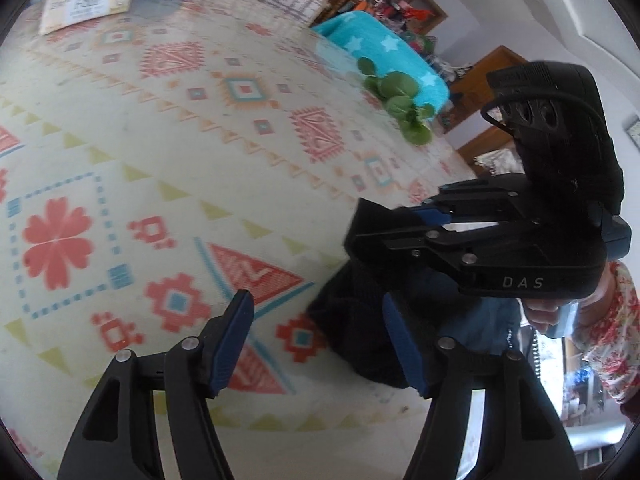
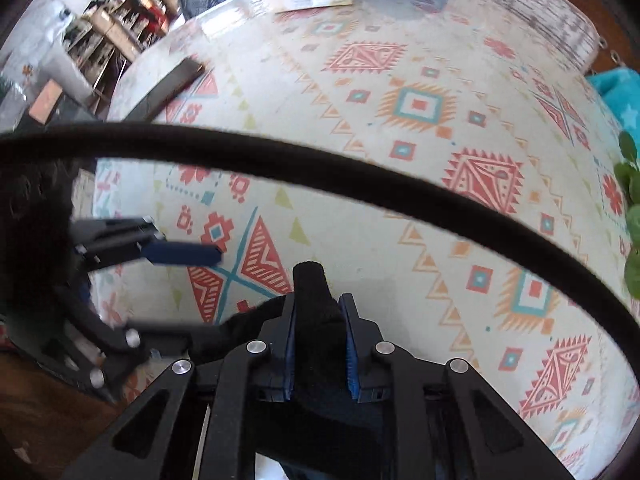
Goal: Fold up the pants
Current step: 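Fold the held end over with the left tool and open it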
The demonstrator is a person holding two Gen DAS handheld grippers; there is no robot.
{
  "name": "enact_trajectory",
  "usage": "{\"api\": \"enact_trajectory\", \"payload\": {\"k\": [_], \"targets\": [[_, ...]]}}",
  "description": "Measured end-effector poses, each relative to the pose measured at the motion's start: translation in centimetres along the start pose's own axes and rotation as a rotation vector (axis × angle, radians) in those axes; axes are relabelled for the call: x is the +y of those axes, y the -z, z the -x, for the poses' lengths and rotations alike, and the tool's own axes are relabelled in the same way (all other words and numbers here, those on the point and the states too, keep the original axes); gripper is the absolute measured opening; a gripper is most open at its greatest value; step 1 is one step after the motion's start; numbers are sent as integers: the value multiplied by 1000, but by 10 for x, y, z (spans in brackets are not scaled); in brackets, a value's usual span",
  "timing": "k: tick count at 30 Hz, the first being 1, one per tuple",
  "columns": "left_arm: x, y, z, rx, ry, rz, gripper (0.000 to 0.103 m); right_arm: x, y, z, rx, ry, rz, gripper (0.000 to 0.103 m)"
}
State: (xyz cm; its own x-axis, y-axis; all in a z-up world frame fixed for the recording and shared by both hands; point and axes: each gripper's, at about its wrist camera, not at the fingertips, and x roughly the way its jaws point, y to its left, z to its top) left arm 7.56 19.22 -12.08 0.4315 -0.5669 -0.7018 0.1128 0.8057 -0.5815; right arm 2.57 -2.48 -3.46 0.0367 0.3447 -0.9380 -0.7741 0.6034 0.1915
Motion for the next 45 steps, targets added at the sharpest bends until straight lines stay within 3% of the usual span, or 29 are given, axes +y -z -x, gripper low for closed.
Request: {"api": "enact_trajectory", "payload": {"k": [4, 8, 14, 15, 16, 17, 20, 29, 36, 39, 41, 45], "targets": [[-11, -2, -17, 36, 69, -28, 69, -5, 1, 4, -12, 2, -8, 21], [-17, -2, -33, 65, 78, -35, 69, -6, 3, 3, -20, -16, -14, 21], [-13, -6, -39, 47, 125, 28, 70, -10, 10, 16, -41, -50, -31, 21], [-13, -6, -40, 60, 133, 30, 65, -11, 11, 18, -43, -52, -36, 21], [-14, -6, -43, 85, 144, 28, 35, -12, 12, 20, -45, -53, -42, 21], [-16, -6, -45, 100, 151, 25, 25, -13, 13, 21, -45, -53, -45, 21], [-25, -7, -43, 97, 142, 11, 22, -12, 16, 24, -55, -48, -46, 21], [-75, -13, -28, 24, 133, 4, 22, -31, 43, 68, -166, -64, -83, 21], [-134, -2, -53, 8, 150, 22, 22, -68, 106, 105, -227, -60, -160, 21], [-169, 10, -78, -1, 120, -8, 30, -90, 138, 114, -236, -55, -212, 28], [-190, 19, -95, 5, 110, -36, 51, -110, 162, 116, -234, -41, -266, 34], [-234, 39, -124, 51, 107, -128, 53, -149, 215, 119, -228, 48, -383, 40]]}}
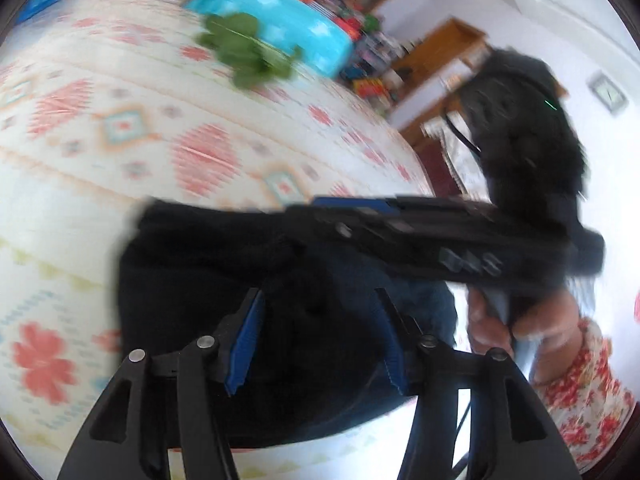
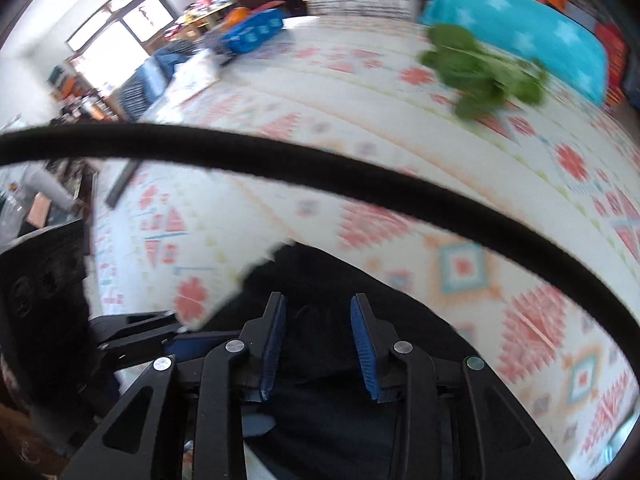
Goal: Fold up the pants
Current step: 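Fold the held end over with the left tool and open it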
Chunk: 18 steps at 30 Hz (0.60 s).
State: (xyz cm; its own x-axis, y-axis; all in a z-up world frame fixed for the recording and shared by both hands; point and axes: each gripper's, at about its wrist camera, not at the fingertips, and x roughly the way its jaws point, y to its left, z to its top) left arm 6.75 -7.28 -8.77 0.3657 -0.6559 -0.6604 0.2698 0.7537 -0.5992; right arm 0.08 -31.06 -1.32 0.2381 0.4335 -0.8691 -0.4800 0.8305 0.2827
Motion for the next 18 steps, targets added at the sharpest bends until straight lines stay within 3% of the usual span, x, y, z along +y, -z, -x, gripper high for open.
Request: {"api": "enact_trajectory", "payload": {"k": [3, 7, 10, 14, 18], "targets": [[-27, 13, -16, 57, 25, -55, 54, -31, 25, 11, -23, 63, -74, 54], [-48, 28, -13, 109, 52, -111, 54, -64, 52, 38, -92, 99, -198, 58], [-44, 39, 16, 105, 38, -118, 55, -71, 69, 63, -159, 126, -259, 59], [-12, 43, 54, 61, -74, -48, 57, -49, 84, 85, -245, 89, -252, 59], [26, 34, 78, 37, -204, 29, 57, -13, 90, 79, -263, 3, -243, 59]]}}
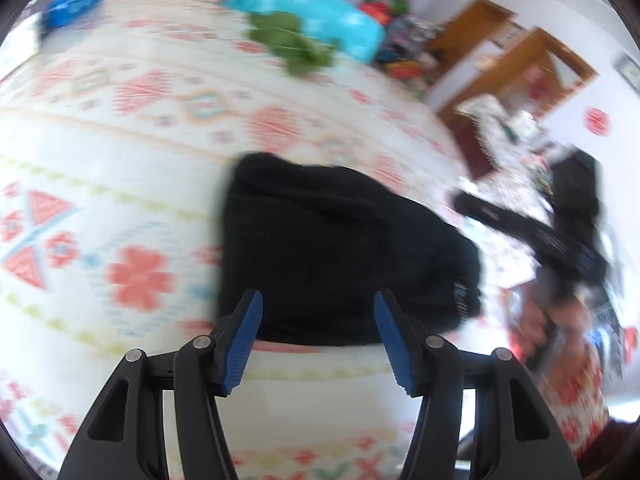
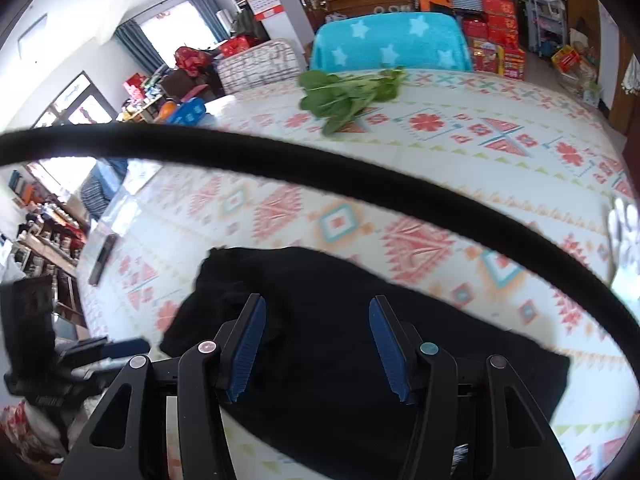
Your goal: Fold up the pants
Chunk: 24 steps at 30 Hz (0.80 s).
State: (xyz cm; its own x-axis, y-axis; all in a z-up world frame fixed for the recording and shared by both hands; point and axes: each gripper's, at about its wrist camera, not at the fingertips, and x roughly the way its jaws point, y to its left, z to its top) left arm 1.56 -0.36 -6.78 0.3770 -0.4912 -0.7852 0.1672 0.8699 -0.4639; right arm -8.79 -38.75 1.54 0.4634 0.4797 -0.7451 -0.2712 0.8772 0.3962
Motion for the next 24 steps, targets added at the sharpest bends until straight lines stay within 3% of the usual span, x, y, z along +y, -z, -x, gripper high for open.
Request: {"api": "enact_trajectory", "payload": {"k": [6, 10, 15, 19, 21, 24], "targets": [[21, -27, -9, -20, -53, -34, 57, 39, 13, -28, 15, -302, -182, 59], [32, -38, -16, 8, -18, -40, 57, 48, 20, -70, 27, -354, -327, 59], [35, -37, -37, 82, 53, -92, 57, 20, 18, -102, 30, -214, -449, 58], [19, -25, -66, 140, 79, -187, 57, -11, 9, -110, -13, -166, -579, 54], [16, -20, -76, 156, 64, -221, 57, -13, 4, -114, -11, -122, -585, 50], [19, -22, -75, 164, 99, -218, 57, 10, -9, -104, -11, -35, -522, 52]]}}
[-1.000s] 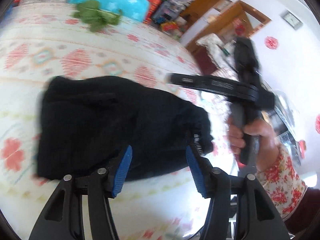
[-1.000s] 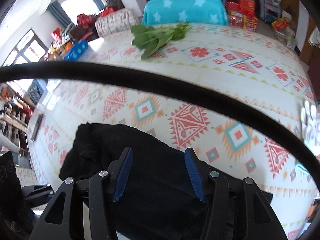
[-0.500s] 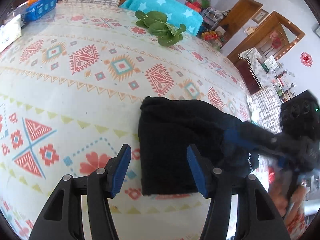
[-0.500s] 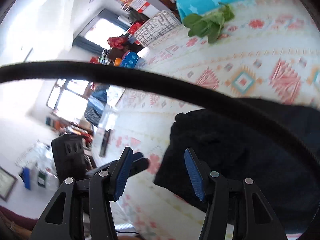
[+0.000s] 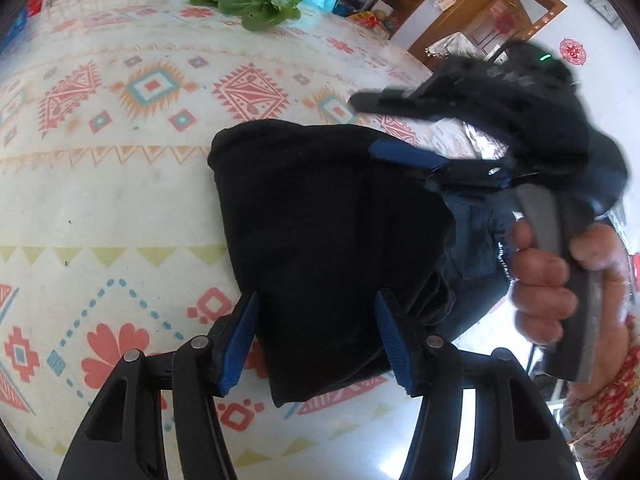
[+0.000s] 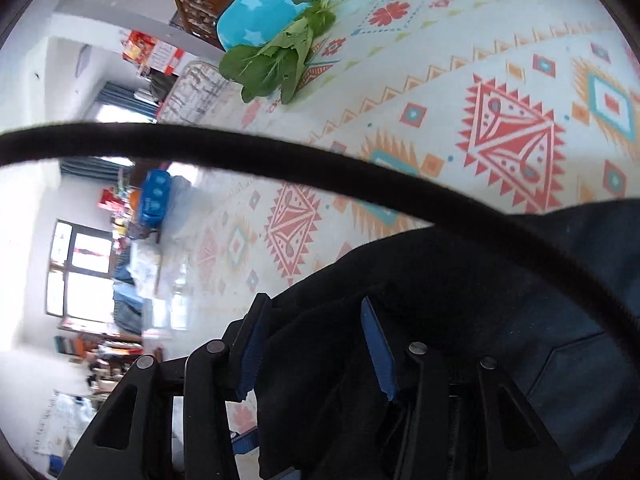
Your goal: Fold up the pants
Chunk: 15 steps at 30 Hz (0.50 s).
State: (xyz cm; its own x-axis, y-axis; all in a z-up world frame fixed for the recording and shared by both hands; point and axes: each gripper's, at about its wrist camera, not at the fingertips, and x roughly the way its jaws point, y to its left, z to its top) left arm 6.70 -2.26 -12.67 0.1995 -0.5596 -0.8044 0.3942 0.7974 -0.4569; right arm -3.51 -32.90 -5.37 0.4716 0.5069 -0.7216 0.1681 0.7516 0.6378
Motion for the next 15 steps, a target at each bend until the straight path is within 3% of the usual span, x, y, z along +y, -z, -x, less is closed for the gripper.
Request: {"api": "enact_trajectory", "payload": {"k": [2, 4, 9, 12, 15], "targets": [[8, 1, 4, 7, 23, 30, 57, 23, -1, 7, -11, -14, 57, 54], [13, 4, 16, -9, 44, 58, 57, 45, 0, 4, 38, -63, 106, 54], [5, 1, 35, -91, 99, 23, 57, 75, -12, -59, 256, -200, 117, 54], [-3, -2, 18, -56, 120, -4, 57, 72, -14, -100, 330, -114, 101, 54], [-4, 0, 5, -33, 108, -17, 56, 66, -23, -111, 286, -14, 112, 52]]}}
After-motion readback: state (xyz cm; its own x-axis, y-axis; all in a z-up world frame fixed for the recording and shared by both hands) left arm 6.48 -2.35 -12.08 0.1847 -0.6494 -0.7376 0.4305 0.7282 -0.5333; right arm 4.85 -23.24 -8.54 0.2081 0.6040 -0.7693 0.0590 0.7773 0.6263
